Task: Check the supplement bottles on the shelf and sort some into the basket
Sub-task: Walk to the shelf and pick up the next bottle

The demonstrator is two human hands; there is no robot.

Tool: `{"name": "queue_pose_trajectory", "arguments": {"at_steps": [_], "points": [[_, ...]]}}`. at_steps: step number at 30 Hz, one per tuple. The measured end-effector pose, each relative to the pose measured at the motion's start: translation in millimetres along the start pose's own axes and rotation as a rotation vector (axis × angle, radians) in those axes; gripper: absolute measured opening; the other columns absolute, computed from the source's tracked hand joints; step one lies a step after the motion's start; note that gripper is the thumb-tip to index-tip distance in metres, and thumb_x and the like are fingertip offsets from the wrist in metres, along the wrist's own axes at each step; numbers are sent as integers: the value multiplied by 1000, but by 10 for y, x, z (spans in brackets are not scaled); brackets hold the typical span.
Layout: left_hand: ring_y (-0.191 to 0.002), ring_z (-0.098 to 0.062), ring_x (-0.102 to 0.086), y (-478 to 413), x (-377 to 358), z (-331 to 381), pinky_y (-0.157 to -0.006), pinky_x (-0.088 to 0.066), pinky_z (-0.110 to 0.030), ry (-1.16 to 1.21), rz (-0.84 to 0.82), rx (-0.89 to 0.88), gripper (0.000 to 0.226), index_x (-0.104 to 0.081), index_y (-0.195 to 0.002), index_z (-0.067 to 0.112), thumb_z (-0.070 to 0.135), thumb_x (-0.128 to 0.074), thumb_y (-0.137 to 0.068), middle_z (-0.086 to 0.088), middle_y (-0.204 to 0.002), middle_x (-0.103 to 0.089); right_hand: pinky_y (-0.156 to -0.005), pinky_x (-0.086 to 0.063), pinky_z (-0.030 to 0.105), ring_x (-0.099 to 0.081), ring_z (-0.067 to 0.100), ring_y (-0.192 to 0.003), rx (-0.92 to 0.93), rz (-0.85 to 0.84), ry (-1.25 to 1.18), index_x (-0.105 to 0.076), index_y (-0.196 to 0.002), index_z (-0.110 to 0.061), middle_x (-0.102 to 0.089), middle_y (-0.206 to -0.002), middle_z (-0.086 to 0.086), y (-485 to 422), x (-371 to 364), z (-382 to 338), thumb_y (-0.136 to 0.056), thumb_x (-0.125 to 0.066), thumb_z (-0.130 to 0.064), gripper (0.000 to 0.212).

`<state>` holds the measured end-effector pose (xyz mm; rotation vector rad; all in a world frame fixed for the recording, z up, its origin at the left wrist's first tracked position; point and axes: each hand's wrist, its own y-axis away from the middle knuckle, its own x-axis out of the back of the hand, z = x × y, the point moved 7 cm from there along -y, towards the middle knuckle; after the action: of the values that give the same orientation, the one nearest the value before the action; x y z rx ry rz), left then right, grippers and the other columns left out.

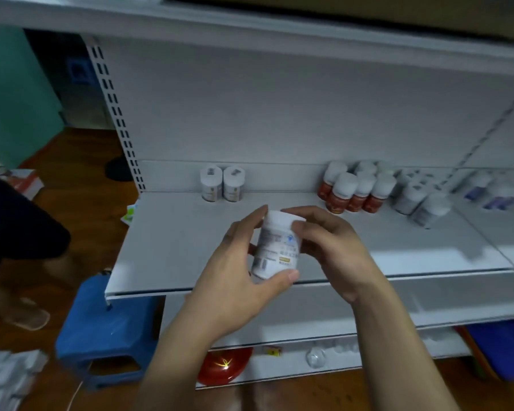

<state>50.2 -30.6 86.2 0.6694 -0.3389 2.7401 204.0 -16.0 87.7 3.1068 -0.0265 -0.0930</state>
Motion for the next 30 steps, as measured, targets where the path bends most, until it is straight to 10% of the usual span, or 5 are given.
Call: {"name": "queue_pose_trajectory", "arguments": {"at_steps": [19,30], "points": [[-102,-1,-53,300,-483,677,-71,-52,-19,-4,245,-94,94,-26,-143,53,46,-80,-66,23,-133,-39,-77,-55,32,-70,25,-93,40,-257,-180,-58,-127,-20,-73,-104,11,447,478,-225,-83,-60,-28,44],[-107,5,-54,261,-866,793,-91,-49,-16,-2,332,-73,94,-15,-147,54,47,-76,-75,22,-126,-39,-86,-55,39,-67,28,-102,99,-307,-156,-50,-134,-12,-70,-114,15,421,790,-232,-88,-64,-12,48]]}}
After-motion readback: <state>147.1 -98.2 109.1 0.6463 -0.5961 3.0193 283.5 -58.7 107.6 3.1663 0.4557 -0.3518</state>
